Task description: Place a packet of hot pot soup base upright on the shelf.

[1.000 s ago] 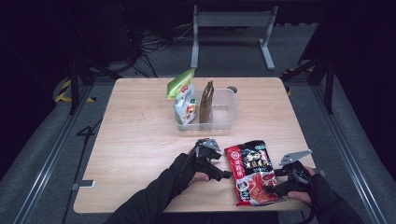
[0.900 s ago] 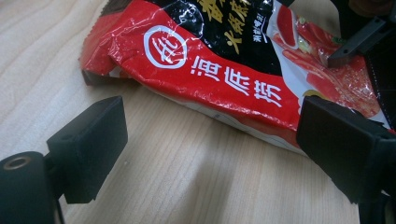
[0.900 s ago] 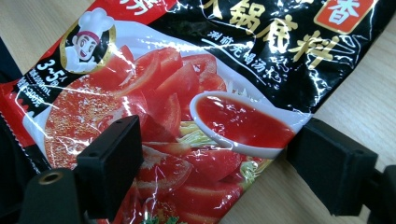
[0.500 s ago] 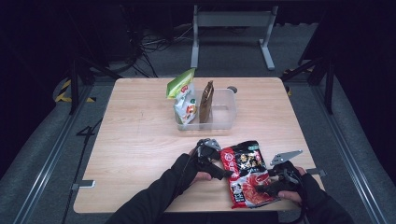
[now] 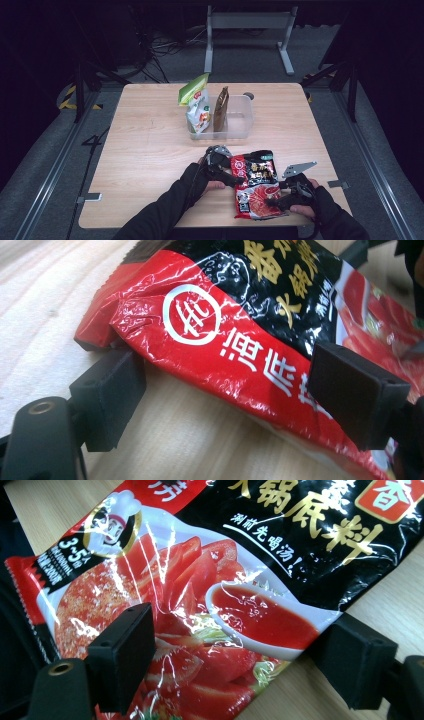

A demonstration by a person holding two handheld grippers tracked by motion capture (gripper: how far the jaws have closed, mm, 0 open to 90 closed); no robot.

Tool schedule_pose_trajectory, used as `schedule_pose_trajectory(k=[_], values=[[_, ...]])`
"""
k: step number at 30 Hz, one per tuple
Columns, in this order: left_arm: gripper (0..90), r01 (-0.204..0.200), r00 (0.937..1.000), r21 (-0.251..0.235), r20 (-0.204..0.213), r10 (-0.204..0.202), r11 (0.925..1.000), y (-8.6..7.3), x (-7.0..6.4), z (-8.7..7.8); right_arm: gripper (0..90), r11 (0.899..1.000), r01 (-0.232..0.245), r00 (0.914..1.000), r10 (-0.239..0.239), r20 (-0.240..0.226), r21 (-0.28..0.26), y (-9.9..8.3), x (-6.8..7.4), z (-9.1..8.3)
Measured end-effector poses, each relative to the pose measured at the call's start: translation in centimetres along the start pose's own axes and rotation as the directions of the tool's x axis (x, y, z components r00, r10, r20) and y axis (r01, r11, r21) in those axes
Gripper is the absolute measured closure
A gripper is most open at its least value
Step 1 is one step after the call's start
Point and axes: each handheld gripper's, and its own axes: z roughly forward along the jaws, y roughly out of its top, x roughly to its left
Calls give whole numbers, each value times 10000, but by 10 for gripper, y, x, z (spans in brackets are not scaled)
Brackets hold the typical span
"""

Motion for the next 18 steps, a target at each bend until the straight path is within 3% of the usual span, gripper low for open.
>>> schedule_pose_trajectory(k=[12, 18], values=[[78, 344, 9983, -278, -451, -356, 9990, 0, 5, 0, 264, 9997, -48, 10000, 49, 27, -246, 0, 1, 2], [147, 638, 9974, -436, -314, -652, 9970, 2, 12, -2, 318, 9994, -84, 10000, 84, 12, -335, 0, 1, 3]])
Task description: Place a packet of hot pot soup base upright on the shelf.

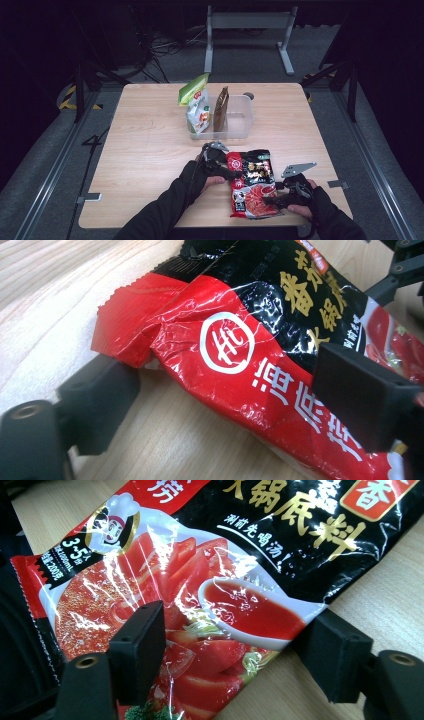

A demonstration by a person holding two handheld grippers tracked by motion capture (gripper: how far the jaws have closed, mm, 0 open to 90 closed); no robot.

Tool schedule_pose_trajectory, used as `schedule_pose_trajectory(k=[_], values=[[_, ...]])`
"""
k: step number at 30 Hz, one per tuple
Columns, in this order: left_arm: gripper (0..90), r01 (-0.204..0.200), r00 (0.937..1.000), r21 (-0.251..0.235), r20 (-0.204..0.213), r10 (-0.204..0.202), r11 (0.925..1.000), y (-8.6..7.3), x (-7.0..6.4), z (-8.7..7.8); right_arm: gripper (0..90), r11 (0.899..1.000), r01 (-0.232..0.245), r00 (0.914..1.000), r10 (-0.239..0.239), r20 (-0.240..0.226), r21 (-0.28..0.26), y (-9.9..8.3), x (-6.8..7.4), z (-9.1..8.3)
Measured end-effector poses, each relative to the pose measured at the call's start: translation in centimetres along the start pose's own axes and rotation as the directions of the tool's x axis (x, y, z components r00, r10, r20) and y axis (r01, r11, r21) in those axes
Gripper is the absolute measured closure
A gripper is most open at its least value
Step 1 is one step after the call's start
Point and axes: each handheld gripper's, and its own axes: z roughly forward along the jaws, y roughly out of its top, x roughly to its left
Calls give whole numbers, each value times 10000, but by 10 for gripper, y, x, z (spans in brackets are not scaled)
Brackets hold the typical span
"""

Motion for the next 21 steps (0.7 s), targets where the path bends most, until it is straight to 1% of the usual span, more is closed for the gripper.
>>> schedule_pose_trajectory(k=[1, 2, 3, 4, 5, 7, 8, 9, 11, 13, 16, 19, 20, 21], values=[[171, 37, 10000, -25, 53, -37, 10000, 0, 1, 0, 326, 10000, 10, 10000, -10, 41, 13, 0, 0, 0], [197, 96, 9999, -52, 121, -95, 9999, 0, 1, 0, 356, 10000, 9, 10000, -9, 69, 11, 0, 0, 0], [218, 156, 9997, -94, 164, -154, 9998, 1, 2, 0, 388, 10000, -3, 9999, 3, 113, 13, 0, 0, -1], [227, 301, 9992, -87, 281, -298, 9995, 1, 3, 0, 439, 9999, -126, 9999, 126, 101, -47, 0, -2, -1], [227, 263, 9992, -112, 310, -260, 9996, 1, 4, 0, 474, 9996, -242, 9997, 243, 27, -142, -1, -3, -1], [249, 184, 9992, -51, 367, -182, 9998, 1, 3, 1, 527, 9994, -275, 9996, 275, 23, -217, -1, -4, 0], [250, 202, 9990, -62, 398, -199, 9998, 1, 3, 1, 554, 9993, -286, 9996, 288, 77, -238, 0, -5, 0], [249, 202, 9990, -62, 398, -199, 9998, 1, 3, 1, 554, 9993, -286, 9996, 288, 77, -238, 0, -5, 0], [250, 179, 9989, -63, 426, -176, 9998, 1, 3, 1, 605, 9986, -440, 9990, 443, 114, -280, 0, -6, 0], [244, 254, 9987, -75, 442, -251, 9996, 1, 4, 1, 657, 9974, -582, 9981, 590, 166, -428, -1, -7, 0], [230, 249, 9987, -82, 453, -245, 9997, 1, 4, 1, 707, 9968, -525, 9978, 547, 361, -610, -1, -3, 0], [216, 201, 9990, -136, 412, -196, 9997, 1, 5, 1, 724, 9962, -477, 9976, 512, 465, -733, -2, -2, 1], [216, 271, 9986, -159, 465, -263, 9995, 1, 6, 0, 738, 9956, -497, 9973, 538, 504, -795, -2, -1, 0], [208, 293, 9988, -183, 396, -286, 9994, 1, 6, 0, 783, 9947, -326, 9971, 391, 648, -978, -2, 1, 0]])
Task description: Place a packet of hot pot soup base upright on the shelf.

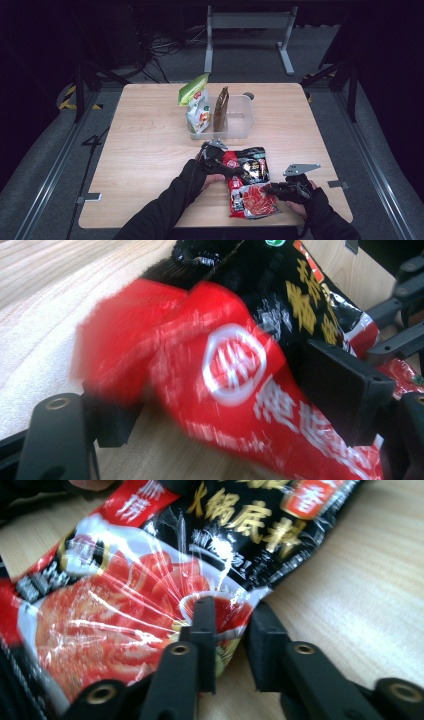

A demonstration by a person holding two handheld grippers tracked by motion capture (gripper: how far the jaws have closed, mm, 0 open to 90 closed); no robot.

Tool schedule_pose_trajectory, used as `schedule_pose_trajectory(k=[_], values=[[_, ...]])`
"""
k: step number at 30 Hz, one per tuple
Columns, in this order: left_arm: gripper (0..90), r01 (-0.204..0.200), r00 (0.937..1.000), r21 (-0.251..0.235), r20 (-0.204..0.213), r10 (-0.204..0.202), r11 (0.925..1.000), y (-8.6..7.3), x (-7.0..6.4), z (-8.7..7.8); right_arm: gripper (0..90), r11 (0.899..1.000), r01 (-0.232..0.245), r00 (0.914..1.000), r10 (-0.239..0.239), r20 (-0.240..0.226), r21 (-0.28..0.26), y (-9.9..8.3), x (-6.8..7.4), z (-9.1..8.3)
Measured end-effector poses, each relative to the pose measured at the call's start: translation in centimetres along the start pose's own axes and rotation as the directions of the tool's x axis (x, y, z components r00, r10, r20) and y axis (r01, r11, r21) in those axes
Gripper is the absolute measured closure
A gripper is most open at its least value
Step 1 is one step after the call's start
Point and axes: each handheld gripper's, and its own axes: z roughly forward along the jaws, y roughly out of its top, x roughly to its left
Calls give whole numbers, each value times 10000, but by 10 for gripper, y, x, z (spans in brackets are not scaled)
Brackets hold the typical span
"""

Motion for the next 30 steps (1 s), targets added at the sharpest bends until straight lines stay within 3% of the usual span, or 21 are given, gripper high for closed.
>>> schedule_pose_trajectory(k=[4, 10, 12, 14, 16, 20, 22, 28, 30], values=[[207, -85, 9999, 66, 69, 84, 9999, 0, 0, 0, 813, 9998, 140, 9999, -140, 3, -152, 0, 2, 0], [342, -318, 9974, 250, 660, 301, 9992, 0, -1, 1, 843, 9984, 426, 9989, -418, 225, -381, 0, 7, 1], [436, -433, 9970, 6, 636, 431, 9991, 1, -2, -3, 854, 9981, 347, 9989, -330, 334, -510, 0, 6, 0], [644, -618, 9959, -348, 633, 639, 9975, 3, -2, -10, 854, 9982, 139, 9994, -120, 322, -587, -1, 3, -1], [775, -740, 9947, -551, 671, 776, 9957, 5, -1, -14, 853, 9975, 130, 9995, -108, 307, -697, -1, 3, -2], [851, -1094, 9927, -692, 435, 1125, 9916, 6, -4, -15, 845, 9972, 151, 9992, -123, 379, -734, 0, 4, -2], [860, -1579, 9869, -806, 197, 1600, 9842, 10, -10, -19, 837, 9966, 172, 9992, -142, 363, -810, 0, 2, -3], [868, -2186, 9757, -1424, -165, 2185, 9654, 19, -21, -30, 803, 9925, 224, 9982, -156, 573, -1205, 3, 2, -8], [872, -2541, 9671, -1629, -298, 2527, 9534, 21, -25, -33, 787, 9925, 306, 9978, -234, 618, -1184, 4, 2, -8]])
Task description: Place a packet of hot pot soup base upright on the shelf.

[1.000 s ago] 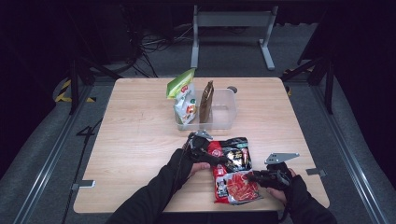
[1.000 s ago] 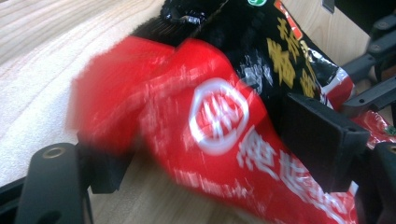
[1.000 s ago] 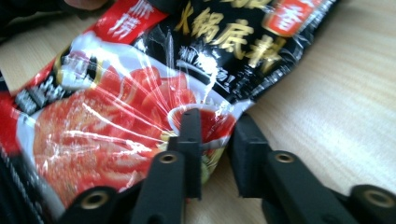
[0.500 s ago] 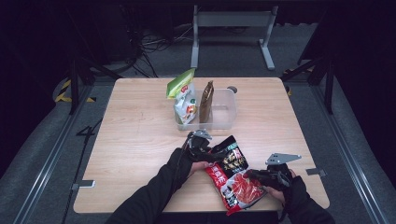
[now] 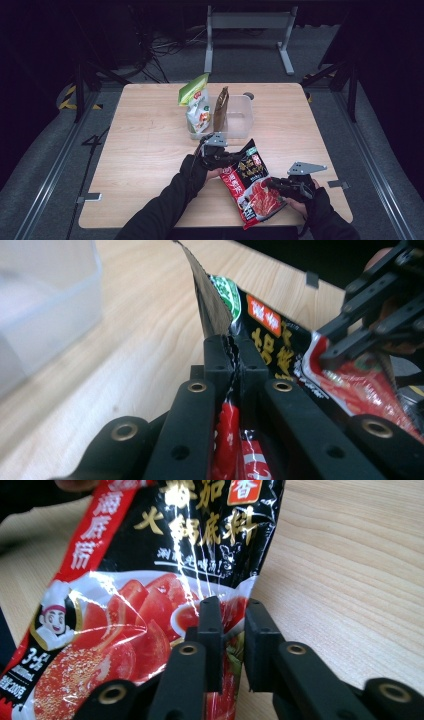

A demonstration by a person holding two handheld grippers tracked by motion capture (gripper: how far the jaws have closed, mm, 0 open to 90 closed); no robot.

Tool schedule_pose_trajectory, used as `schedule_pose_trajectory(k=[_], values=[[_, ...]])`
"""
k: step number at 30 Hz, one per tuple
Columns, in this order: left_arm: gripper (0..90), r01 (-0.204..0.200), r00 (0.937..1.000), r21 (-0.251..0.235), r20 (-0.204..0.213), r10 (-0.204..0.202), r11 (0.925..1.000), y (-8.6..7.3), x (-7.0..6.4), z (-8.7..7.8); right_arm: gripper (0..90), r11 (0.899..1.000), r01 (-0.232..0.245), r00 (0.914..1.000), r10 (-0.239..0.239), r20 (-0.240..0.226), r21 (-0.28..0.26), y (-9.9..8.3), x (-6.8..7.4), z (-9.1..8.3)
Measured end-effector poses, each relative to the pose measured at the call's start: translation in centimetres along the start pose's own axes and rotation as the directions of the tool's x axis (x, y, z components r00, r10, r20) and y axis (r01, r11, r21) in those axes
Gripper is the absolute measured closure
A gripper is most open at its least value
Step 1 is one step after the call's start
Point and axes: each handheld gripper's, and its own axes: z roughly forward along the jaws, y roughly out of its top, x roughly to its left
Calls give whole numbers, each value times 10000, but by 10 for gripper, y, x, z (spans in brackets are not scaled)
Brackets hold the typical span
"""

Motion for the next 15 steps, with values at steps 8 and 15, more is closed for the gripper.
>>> schedule_pose_trajectory(k=[8, 15], values=[[875, -695, 9974, -369, -216, 688, 9969, 11, -9, -11, 693, 9976, 677, 9974, -673, -262, 128, 7, 4, 0], [879, -1145, 9934, -606, -89, 1141, 9916, 16, -14, -16, 606, 9943, 1047, 9931, -1035, -554, 192, 11, 6, 4]])
